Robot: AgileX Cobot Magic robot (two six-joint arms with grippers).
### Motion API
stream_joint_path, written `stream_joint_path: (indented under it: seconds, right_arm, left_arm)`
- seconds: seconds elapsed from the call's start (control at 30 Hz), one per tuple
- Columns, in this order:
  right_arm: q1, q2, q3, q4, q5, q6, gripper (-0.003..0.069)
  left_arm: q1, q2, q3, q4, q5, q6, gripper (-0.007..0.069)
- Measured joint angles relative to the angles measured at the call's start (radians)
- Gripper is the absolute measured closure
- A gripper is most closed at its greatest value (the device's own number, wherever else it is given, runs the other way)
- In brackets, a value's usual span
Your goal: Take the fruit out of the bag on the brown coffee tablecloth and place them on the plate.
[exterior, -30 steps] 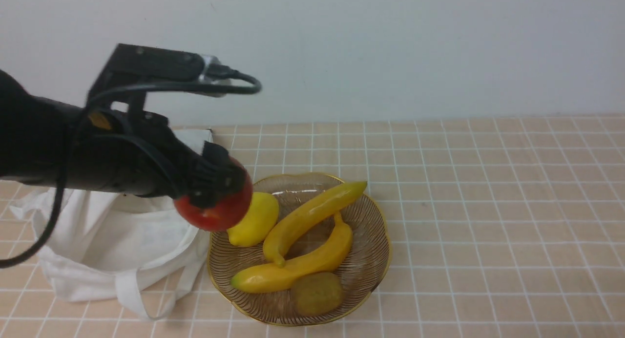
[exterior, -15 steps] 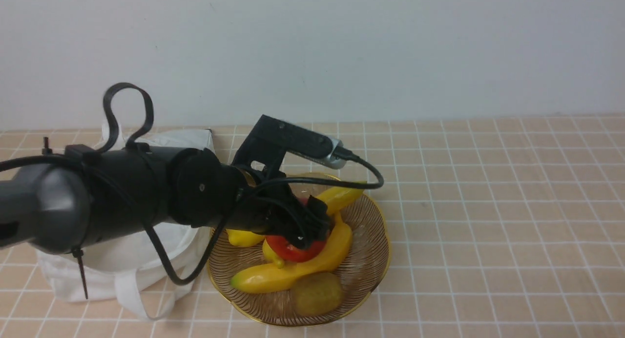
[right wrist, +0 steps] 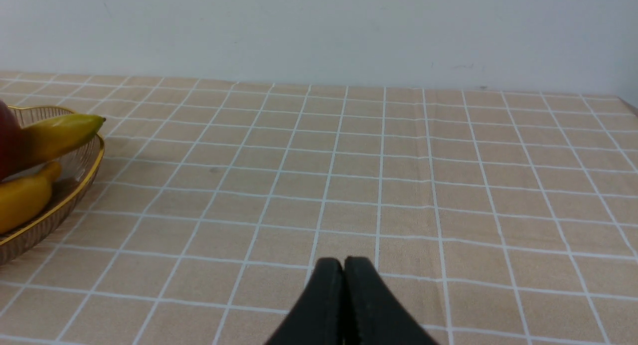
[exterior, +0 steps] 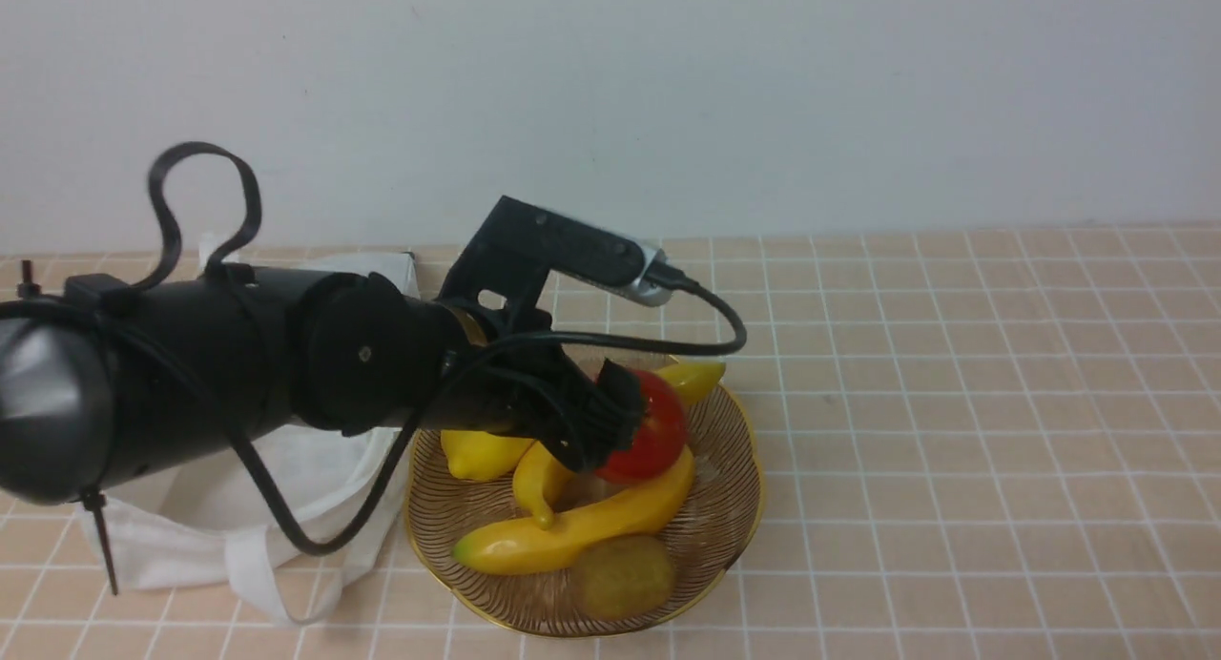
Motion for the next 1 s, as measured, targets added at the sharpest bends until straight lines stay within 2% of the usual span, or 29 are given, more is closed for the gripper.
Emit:
stream_joint_path:
  seconds: [0.1, 0.17, 0.23, 0.27, 0.3, 0.33, 0.37, 0.47, 0.6, 0.77, 1.0]
  right_arm:
    - [0.0, 0.0, 0.0, 0.0, 0.0, 0.0, 0.0673]
    - [0.0, 0.0, 0.0, 0.0, 0.0, 0.0, 0.0673]
    - [0.0, 0.0, 0.0, 0.0, 0.0, 0.0, 0.0673]
    - [0.0, 0.0, 0.0, 0.0, 0.0, 0.0, 0.0673]
    - [0.0, 0.0, 0.0, 0.0, 0.0, 0.0, 0.0673]
    - [0.0, 0.0, 0.0, 0.0, 0.0, 0.0, 0.0673]
    - [0.0, 0.0, 0.0, 0.0, 0.0, 0.0, 0.0673]
    - [0.0, 0.0, 0.0, 0.0, 0.0, 0.0, 0.0673]
    - [0.0, 0.0, 0.0, 0.0, 0.0, 0.0, 0.0673]
    - [0.0, 0.0, 0.0, 0.0, 0.0, 0.0, 0.0673]
    - [0.0, 0.0, 0.0, 0.0, 0.0, 0.0, 0.0673]
  left_arm:
    - [0.0, -0.068, 0.0, 0.031, 0.019, -0.001, -0.0038]
    - [0.002, -0.13, 0.0, 0.058, 0.049, -0.003, 0.0032]
    - [0.016, -0.235, 0.0, 0.093, 0.107, -0.014, 0.0171]
    - [0.019, -0.235, 0.0, 0.096, 0.107, -0.016, 0.0186]
    - [0.037, -0.317, 0.0, 0.119, 0.153, -0.034, 0.0308]
    - [0.054, -0.361, 0.0, 0.133, 0.192, -0.049, 0.0382]
    - [0.08, -0.442, 0.001, 0.155, 0.254, -0.074, 0.0502]
    - [0.131, -0.613, 0.013, 0.196, 0.356, -0.136, 0.0607]
    - [0.169, -0.83, 0.073, 0.221, 0.386, -0.205, 0.063]
    - [0.174, -1.126, 0.231, 0.237, 0.336, -0.231, 0.0632]
    - [0.174, -1.324, 0.4, 0.189, 0.325, -0.296, 0.0632]
